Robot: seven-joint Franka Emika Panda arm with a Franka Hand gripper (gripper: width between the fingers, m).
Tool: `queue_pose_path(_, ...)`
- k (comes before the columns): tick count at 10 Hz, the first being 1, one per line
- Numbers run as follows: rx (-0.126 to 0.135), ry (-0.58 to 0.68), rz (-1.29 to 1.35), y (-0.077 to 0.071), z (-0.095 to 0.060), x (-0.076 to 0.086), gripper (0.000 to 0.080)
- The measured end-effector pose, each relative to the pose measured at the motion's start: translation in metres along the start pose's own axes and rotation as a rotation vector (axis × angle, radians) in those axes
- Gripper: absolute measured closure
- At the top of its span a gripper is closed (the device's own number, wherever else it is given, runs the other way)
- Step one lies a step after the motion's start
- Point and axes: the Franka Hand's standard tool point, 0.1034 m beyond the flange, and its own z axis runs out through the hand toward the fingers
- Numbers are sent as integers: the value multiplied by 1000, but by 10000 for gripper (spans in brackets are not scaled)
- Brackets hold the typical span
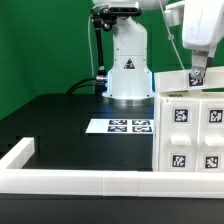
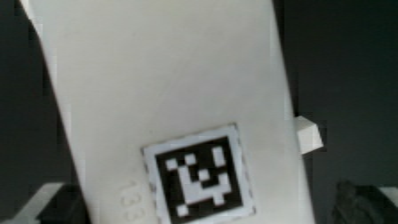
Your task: Assemble cabinet
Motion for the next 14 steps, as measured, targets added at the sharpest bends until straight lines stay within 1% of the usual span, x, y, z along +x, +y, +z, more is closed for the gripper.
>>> queue_pose_path(2,2,-1,40,1,2,-2,150)
queue_pose_path(3,2,-1,41,2,3,-3,249)
queue_pose_path(4,3,-1,45,2,3,-3,248)
queue_pose_path(6,3,0,215,1,3,-3,248)
queue_pose_path(7,7,1,327,2,3,-5,248)
queue_pose_path(8,10,0,474,4,3,-8,248)
queue_pose_path(10,18,6,788,1,3,-7,248)
queue_pose_path(11,41,33,931,2,3,-6,248)
queue_pose_path(12,89,77,1089,4,3,-5,248)
queue_pose_path(13,113,100,1176,7,3,-7,246)
queue_pose_path(14,115,96,1233,7,3,-5,246)
